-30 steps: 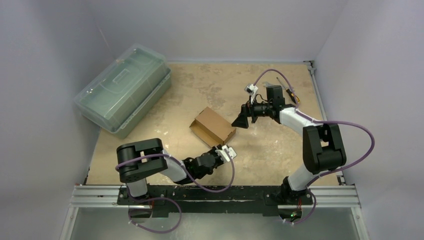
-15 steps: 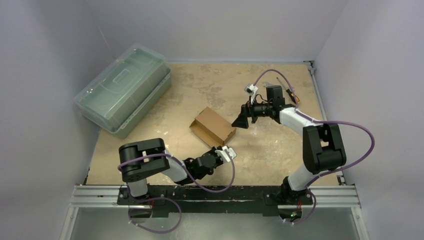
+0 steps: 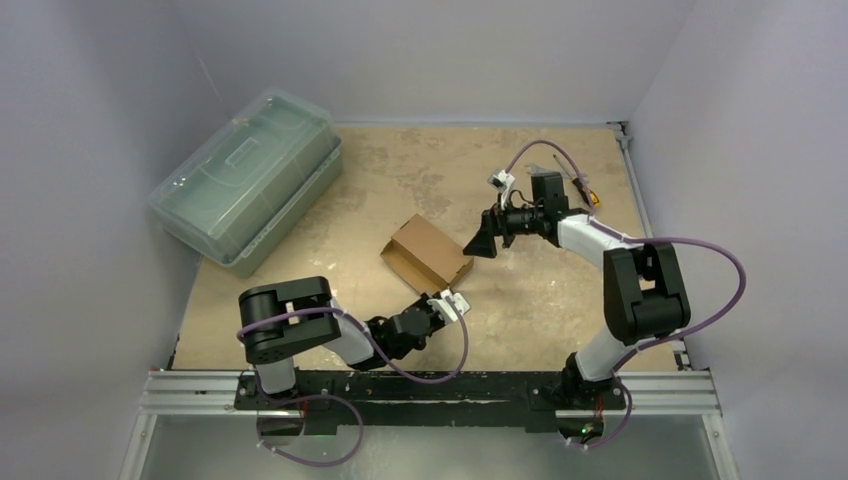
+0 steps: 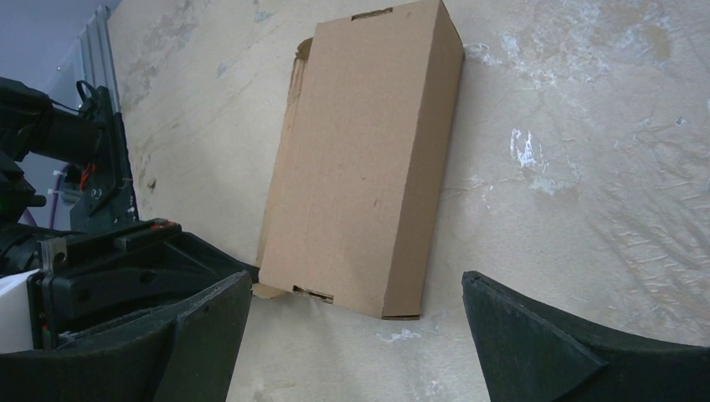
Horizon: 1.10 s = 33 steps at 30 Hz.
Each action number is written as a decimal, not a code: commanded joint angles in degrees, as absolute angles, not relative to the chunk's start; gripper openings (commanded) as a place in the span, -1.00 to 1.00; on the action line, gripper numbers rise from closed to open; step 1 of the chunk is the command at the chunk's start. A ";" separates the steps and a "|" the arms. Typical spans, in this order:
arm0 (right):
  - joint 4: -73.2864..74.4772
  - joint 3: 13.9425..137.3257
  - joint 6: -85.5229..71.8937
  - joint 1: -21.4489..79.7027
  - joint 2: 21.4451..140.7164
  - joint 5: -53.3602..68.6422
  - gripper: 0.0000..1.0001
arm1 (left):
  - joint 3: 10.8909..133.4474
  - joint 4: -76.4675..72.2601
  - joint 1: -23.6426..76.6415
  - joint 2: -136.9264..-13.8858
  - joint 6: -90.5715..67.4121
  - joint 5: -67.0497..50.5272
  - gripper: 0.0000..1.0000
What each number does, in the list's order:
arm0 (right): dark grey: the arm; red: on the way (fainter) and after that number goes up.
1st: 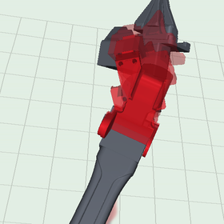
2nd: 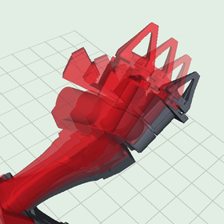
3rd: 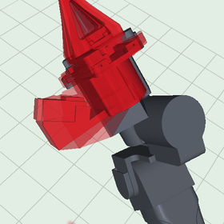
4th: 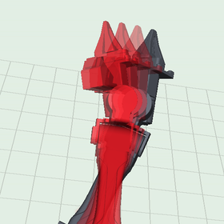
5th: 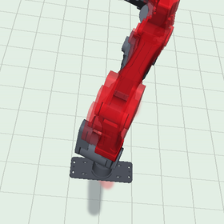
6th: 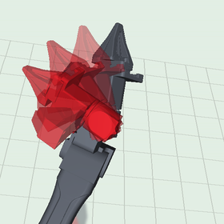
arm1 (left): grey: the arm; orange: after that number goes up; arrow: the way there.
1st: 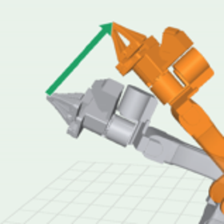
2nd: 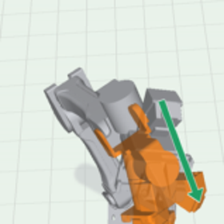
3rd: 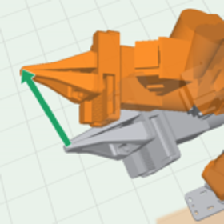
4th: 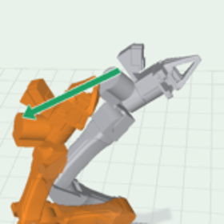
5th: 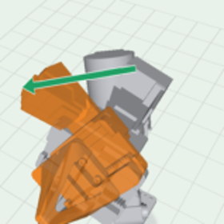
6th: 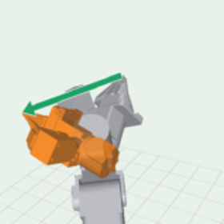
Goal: Fold the paper box
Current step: Close the paper box at the center of the board.
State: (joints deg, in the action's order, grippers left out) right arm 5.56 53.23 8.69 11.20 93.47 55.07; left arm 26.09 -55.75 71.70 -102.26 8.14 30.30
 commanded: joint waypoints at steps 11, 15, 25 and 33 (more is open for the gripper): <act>3.38 53.36 6.94 12.92 96.14 56.67 0.98 | 23.07 -60.33 70.92 -99.13 0.48 31.44 -1.00; 2.15 52.92 5.41 12.98 97.45 56.54 0.96 | 22.32 -60.98 70.20 -98.54 -2.20 30.30 -1.00; 0.87 52.60 3.42 14.19 100.69 58.70 0.69 | 21.36 -62.30 69.10 -98.27 -4.25 29.10 -1.00; 1.20 53.00 3.16 14.50 101.87 56.43 0.59 | 19.86 -63.84 68.65 -97.74 -5.56 28.83 -1.00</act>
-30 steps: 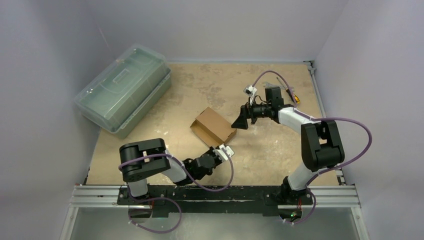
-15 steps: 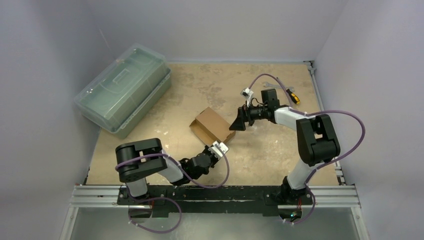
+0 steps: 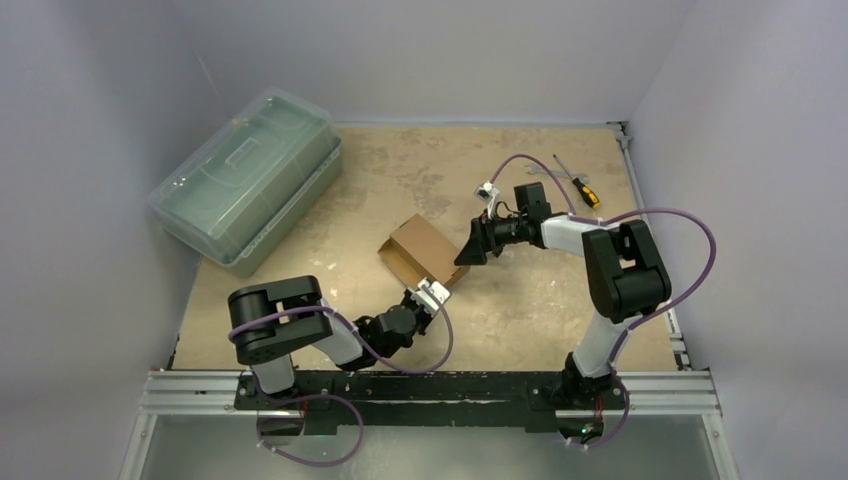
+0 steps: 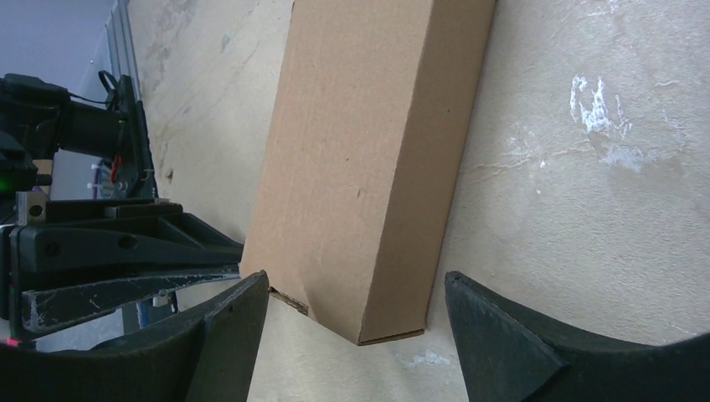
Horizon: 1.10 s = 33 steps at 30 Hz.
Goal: Fold the paper box
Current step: Close the paper box at the center of the board.
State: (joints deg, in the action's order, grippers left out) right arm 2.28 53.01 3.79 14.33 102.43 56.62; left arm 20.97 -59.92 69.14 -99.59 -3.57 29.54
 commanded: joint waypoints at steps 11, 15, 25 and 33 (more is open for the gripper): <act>1.23 53.09 3.15 14.74 102.13 55.63 0.43 | 20.40 -62.87 68.05 -96.76 -7.34 28.17 -1.00; 1.46 53.25 3.42 14.98 102.13 55.80 0.42 | 21.20 -60.66 67.77 -95.93 -8.14 27.99 -1.00; 2.61 53.78 4.50 15.38 102.38 55.16 0.32 | 23.66 -56.20 66.83 -96.01 -9.71 26.43 -1.00; 3.37 54.04 5.31 15.88 102.65 53.51 0.17 | 24.98 -53.18 65.41 -95.62 -12.20 24.54 -1.00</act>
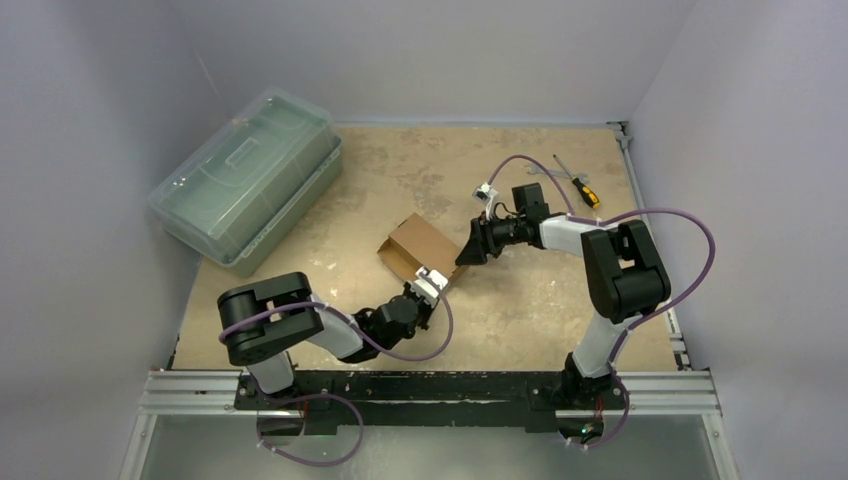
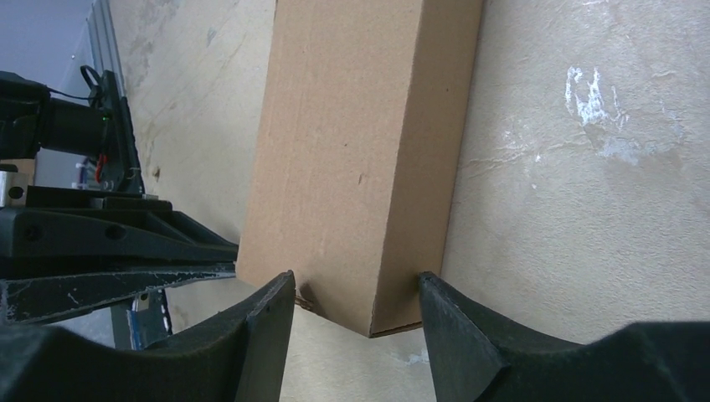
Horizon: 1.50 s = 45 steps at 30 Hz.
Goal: Fold the paper box
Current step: Close the paper box at the center of the board.
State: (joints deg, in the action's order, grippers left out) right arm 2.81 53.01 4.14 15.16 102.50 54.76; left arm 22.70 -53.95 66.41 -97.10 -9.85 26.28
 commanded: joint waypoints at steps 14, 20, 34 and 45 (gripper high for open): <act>5.43 54.99 7.70 17.65 102.92 52.56 -0.08 | 28.54 -45.54 63.74 -93.47 -14.30 23.85 -1.00; 5.84 55.20 8.08 18.01 103.01 52.47 -0.10 | 30.94 -41.59 63.18 -92.13 -14.50 24.76 -1.00; 6.22 55.45 8.18 18.02 103.18 52.14 -0.11 | 36.49 -34.61 61.61 -92.92 -16.43 23.98 -1.00; 6.94 55.90 8.43 18.10 103.62 51.52 -0.07 | 37.22 -23.73 61.26 -82.40 -22.00 19.30 -0.42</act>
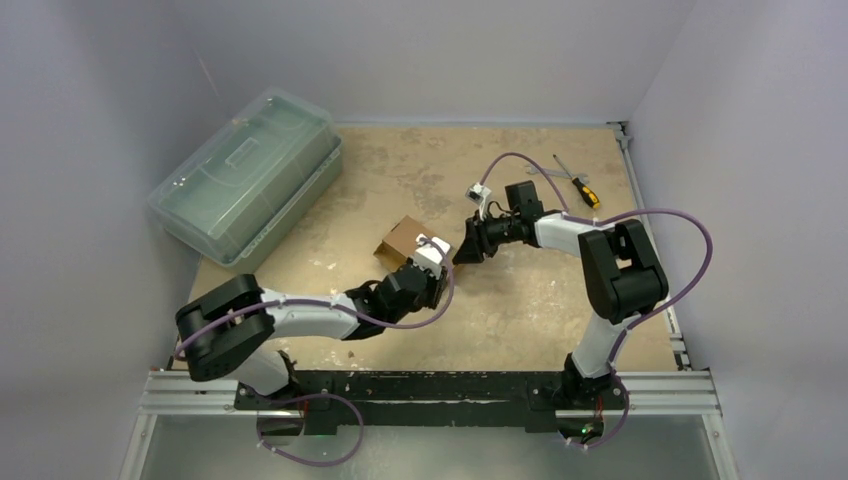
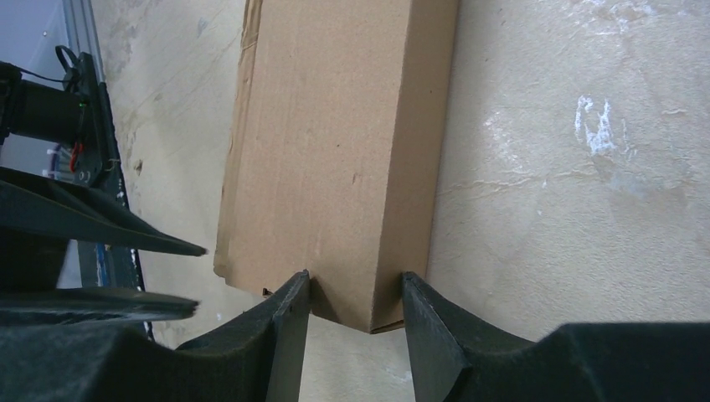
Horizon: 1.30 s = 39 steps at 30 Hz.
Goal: Fold the paper box
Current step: Close the paper box at the center of the board.
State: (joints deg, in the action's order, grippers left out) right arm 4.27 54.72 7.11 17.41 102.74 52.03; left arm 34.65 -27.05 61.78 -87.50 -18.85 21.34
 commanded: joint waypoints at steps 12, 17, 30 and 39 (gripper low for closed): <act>7.92 56.60 9.19 18.08 103.79 51.94 0.15 | 21.36 -16.05 56.18 -61.55 -52.15 18.00 0.08; 8.08 56.73 9.31 18.08 103.71 51.83 0.15 | 8.61 -26.37 54.72 -58.54 -62.96 16.05 -0.58; 7.91 56.69 9.23 18.08 104.06 51.67 0.14 | 14.42 -37.41 54.58 -81.00 -79.13 7.99 -1.00; 8.00 56.60 9.16 18.24 104.06 51.55 0.14 | 28.13 -40.04 54.10 -92.48 -88.52 3.29 -1.00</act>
